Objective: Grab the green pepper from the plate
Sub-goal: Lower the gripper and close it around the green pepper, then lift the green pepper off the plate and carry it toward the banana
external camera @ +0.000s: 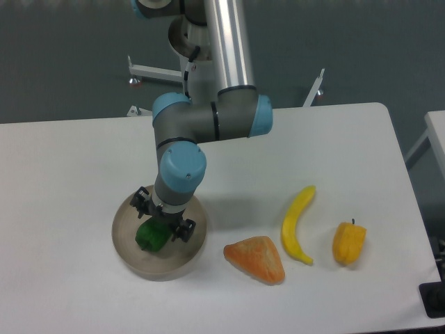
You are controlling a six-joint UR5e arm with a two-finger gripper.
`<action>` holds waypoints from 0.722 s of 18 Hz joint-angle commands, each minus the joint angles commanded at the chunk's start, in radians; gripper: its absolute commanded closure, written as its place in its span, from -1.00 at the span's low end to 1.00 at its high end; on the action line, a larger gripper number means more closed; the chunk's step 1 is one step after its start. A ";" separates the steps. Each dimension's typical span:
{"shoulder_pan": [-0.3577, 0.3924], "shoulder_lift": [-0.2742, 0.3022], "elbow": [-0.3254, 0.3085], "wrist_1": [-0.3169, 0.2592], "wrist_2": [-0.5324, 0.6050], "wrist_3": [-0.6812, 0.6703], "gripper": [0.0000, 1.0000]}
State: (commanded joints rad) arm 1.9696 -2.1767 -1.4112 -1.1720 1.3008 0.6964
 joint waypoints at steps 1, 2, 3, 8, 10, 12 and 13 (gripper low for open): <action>0.000 -0.003 0.003 0.000 0.000 0.000 -0.80; 0.000 -0.005 0.003 0.000 0.000 -0.002 -0.31; 0.000 -0.003 0.003 0.000 0.000 0.000 0.19; 0.015 0.030 0.021 -0.002 0.000 0.000 1.00; 0.084 0.089 0.021 -0.005 0.002 0.020 1.00; 0.133 0.115 0.023 -0.006 0.006 0.060 1.00; 0.155 0.124 0.021 -0.009 0.008 0.118 1.00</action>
State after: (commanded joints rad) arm 2.1243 -2.0526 -1.3898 -1.1811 1.3085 0.8140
